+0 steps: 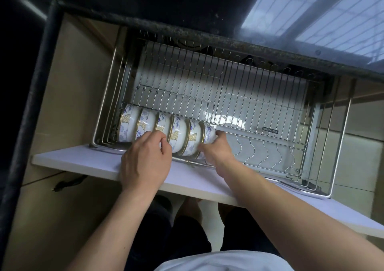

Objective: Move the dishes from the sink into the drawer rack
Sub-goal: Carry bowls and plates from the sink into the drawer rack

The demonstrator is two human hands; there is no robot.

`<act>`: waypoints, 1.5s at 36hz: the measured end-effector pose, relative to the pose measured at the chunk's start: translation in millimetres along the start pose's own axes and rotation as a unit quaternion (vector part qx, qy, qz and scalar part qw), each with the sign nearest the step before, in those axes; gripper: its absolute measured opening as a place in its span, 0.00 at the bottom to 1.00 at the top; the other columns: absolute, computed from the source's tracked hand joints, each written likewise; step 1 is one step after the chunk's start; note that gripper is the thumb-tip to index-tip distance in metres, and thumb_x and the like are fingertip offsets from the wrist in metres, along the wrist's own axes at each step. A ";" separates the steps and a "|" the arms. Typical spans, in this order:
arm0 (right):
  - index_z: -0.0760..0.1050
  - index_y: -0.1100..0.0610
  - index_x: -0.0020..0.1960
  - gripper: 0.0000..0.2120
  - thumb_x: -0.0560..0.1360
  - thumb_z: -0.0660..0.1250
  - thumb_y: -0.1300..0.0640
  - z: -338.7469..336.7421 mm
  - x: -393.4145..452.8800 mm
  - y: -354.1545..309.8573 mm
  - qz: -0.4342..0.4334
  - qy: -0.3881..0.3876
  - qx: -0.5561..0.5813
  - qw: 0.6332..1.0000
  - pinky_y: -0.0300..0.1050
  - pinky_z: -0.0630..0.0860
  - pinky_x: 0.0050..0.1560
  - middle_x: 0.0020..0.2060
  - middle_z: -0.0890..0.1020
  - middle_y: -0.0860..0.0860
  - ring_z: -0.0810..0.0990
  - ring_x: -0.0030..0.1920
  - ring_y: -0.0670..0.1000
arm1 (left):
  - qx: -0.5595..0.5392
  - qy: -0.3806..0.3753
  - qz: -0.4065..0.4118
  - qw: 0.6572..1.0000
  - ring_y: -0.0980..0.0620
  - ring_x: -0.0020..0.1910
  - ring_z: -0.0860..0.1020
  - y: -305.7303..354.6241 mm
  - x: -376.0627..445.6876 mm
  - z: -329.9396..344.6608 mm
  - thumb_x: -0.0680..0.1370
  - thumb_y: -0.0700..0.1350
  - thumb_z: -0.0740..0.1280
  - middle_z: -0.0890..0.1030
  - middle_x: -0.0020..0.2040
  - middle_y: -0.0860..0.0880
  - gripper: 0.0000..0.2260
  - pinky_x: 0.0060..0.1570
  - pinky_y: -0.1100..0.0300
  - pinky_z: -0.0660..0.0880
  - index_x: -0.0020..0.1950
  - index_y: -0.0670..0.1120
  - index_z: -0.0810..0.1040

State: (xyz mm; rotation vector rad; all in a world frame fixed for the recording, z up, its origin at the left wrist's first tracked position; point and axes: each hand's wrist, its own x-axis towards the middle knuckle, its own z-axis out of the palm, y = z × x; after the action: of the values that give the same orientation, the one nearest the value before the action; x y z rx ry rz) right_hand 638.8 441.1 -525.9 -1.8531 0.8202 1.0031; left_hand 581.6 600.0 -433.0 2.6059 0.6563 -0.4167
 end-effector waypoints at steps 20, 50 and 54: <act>0.58 0.53 0.80 0.42 0.74 0.78 0.51 -25.9 17.1 -14.3 0.056 -0.108 0.034 0.992 0.61 0.83 0.53 0.66 0.78 0.55 0.83 0.56 0.60 | -0.006 -0.024 0.012 1.000 0.49 0.42 0.75 -0.9 1.5 3.6 0.83 0.47 0.59 0.78 0.47 0.57 0.09 0.40 0.55 0.71 0.50 0.51 0.79; 0.80 0.52 0.63 0.13 0.80 0.66 0.52 -475.3 -346.3 212.7 -0.213 0.299 -0.105 0.924 0.44 0.74 0.62 0.61 0.84 0.51 0.79 0.62 0.54 | 0.069 -0.200 0.481 0.851 0.49 0.55 0.81 443.8 -308.9 -30.6 0.82 0.51 0.65 0.84 0.57 0.51 0.11 0.62 0.50 0.77 0.62 0.51 0.80; 0.81 0.50 0.59 0.11 0.79 0.66 0.52 -564.2 -394.8 318.3 -0.170 0.368 -0.065 0.912 0.47 0.77 0.61 0.58 0.84 0.51 0.81 0.60 0.55 | 0.088 -0.196 0.555 0.804 0.48 0.56 0.80 517.2 -420.4 11.4 0.82 0.50 0.65 0.83 0.58 0.50 0.10 0.59 0.54 0.75 0.61 0.50 0.81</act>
State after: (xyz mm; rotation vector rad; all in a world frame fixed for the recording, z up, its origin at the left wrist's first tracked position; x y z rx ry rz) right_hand 370.5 -141.1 -120.3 -2.4236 0.8108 0.1119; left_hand 486.1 21.0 -116.8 2.4212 -1.0656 -0.5773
